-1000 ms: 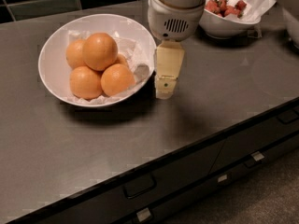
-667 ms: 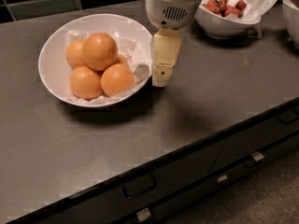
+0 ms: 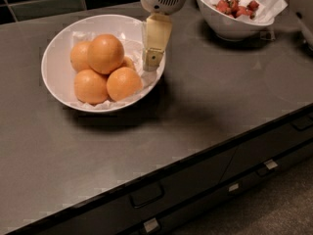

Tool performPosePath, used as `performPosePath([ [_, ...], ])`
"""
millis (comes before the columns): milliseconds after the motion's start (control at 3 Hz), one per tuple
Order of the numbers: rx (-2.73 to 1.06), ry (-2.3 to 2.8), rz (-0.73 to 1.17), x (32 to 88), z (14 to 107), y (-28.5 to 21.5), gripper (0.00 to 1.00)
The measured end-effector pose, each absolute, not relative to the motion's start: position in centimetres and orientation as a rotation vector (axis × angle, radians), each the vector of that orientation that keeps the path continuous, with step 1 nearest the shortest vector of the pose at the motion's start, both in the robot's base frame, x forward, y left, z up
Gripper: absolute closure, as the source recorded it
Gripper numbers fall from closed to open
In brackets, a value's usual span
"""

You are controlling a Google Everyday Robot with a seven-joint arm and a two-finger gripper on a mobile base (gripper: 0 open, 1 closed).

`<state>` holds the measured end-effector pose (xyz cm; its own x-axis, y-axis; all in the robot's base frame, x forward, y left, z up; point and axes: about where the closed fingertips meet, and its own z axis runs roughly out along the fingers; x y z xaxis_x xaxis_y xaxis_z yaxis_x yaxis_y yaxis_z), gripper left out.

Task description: Pick orange from white bowl

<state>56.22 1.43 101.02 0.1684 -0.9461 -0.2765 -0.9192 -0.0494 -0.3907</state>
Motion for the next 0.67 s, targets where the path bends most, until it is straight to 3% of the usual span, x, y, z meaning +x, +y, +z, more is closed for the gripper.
performPosePath([
  [333, -1.973, 1.708, 0.088, 58.06, 99.24, 3.6, 0.0],
  [667, -1.973, 1.708, 0.089, 58.06, 99.24, 3.6, 0.0],
])
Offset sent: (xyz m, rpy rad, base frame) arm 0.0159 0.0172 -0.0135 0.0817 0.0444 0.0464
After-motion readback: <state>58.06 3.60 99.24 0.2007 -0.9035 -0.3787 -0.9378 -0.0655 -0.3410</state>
